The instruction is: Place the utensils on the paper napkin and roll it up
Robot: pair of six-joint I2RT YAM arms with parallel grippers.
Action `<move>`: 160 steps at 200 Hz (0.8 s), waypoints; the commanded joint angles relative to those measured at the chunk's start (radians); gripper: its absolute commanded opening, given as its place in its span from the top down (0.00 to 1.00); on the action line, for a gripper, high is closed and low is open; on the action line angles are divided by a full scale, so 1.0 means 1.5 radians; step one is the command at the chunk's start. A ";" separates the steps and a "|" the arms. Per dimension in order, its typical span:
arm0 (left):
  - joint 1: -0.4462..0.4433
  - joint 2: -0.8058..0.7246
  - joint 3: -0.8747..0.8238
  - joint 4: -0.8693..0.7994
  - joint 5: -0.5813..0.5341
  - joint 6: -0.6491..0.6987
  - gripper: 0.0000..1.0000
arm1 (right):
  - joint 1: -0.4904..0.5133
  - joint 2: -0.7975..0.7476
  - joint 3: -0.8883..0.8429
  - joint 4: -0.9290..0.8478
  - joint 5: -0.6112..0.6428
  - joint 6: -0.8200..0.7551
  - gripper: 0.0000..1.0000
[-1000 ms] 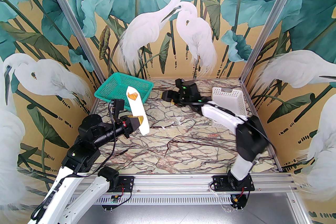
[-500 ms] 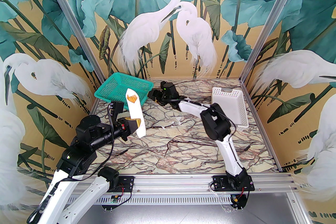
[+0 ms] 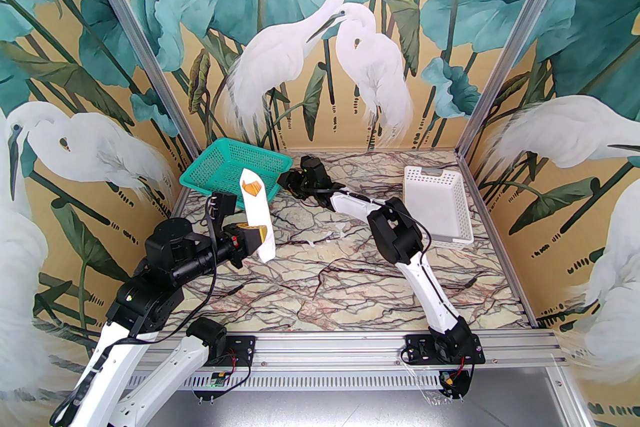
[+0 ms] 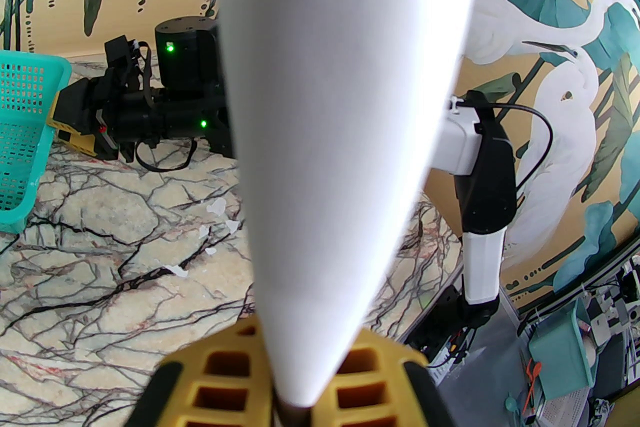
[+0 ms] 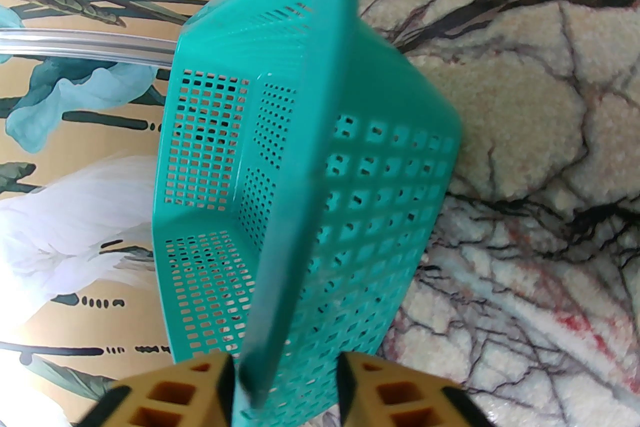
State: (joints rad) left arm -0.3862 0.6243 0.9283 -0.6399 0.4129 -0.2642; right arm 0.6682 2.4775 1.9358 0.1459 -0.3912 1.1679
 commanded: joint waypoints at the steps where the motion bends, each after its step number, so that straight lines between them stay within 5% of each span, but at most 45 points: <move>1: 0.003 0.004 0.015 0.005 -0.010 0.015 1.00 | 0.007 0.018 0.020 0.017 0.018 0.015 0.66; 85: 0.003 -0.002 0.013 0.005 -0.011 0.007 1.00 | 0.012 0.013 0.017 0.048 0.018 0.041 0.84; 160: 0.003 -0.011 0.006 0.023 -0.007 -0.013 1.00 | 0.018 -0.193 -0.274 0.150 0.094 0.069 0.87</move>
State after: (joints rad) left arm -0.3862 0.6273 0.9287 -0.6384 0.4129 -0.2691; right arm 0.6838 2.3146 1.6520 0.3225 -0.3237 1.2686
